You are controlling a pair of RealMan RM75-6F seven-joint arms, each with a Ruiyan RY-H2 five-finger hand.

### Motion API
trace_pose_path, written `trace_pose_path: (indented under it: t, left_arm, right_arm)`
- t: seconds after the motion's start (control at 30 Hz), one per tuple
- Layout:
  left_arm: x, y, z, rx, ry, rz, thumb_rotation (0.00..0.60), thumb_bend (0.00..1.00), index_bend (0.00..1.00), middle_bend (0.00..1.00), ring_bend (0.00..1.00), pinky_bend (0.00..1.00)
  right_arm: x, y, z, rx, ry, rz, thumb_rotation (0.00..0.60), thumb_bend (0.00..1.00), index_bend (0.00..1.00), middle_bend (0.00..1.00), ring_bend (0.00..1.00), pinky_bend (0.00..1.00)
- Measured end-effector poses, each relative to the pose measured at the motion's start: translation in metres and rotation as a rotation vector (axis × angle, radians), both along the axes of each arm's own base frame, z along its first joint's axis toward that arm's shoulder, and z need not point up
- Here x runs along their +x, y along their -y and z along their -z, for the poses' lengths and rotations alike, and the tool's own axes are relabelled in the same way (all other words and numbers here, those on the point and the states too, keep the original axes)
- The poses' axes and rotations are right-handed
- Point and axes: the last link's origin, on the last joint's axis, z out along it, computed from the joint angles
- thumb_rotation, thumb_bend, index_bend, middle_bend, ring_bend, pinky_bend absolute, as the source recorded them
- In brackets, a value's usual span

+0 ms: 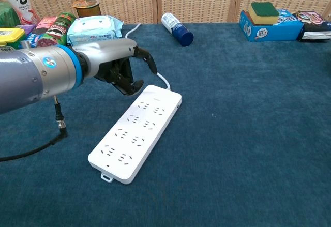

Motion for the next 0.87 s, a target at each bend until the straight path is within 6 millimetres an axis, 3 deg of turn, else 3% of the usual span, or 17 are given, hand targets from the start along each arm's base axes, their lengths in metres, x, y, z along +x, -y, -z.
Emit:
trace_pose_path:
  t: [0.07,0.13,0.23,0.3,0.4,0.53,0.87]
  left_arm:
    - [-0.004,0.001,-0.012,0.044,-0.001,0.026,0.6,0.46,0.21,0.89,0.85,0.81]
    - [-0.011,0.003,-0.025,0.086,-0.009,0.048,0.6,0.4,0.07,0.59,0.56,0.61]
    - [-0.031,0.007,-0.05,0.148,-0.042,0.066,0.6,0.34,0.0,0.17,0.2,0.37]
    - [-0.049,0.01,-0.068,0.183,-0.071,0.054,0.6,0.31,0.0,0.03,0.07,0.25]
    - [-0.073,0.014,-0.093,0.228,-0.101,0.025,0.6,0.27,0.0,0.0,0.0,0.12]
    - [-0.1,0.025,-0.12,0.283,-0.084,0.002,0.6,0.25,0.0,0.0,0.0,0.05]
    - [-0.204,0.084,-0.187,0.517,0.048,-0.127,0.6,0.24,0.0,0.0,0.0,0.01]
  right_arm:
    - [0.0,0.0,0.0,-0.002,0.001,0.0,0.6,0.0,0.0,0.0,0.0,0.0]
    - [0.001,0.0,0.0,-0.003,0.001,0.0,0.6,0.0,0.0,0.0,0.0,0.0]
    - [0.001,-0.001,0.0,-0.002,-0.002,-0.001,0.6,0.0,0.0,0.0,0.0,0.0]
    - [0.002,-0.001,0.001,0.0,-0.003,-0.003,0.6,0.0,0.0,0.0,0.0,0.0]
    - [0.004,-0.001,0.002,0.002,-0.006,-0.008,0.6,0.0,0.0,0.0,0.0,0.0]
    - [0.006,-0.001,0.003,0.001,-0.011,-0.015,0.6,0.0,0.0,0.0,0.0,0.0]
    - [0.01,-0.002,0.005,-0.01,-0.026,-0.023,0.6,0.0,0.0,0.0,0.0,0.0]
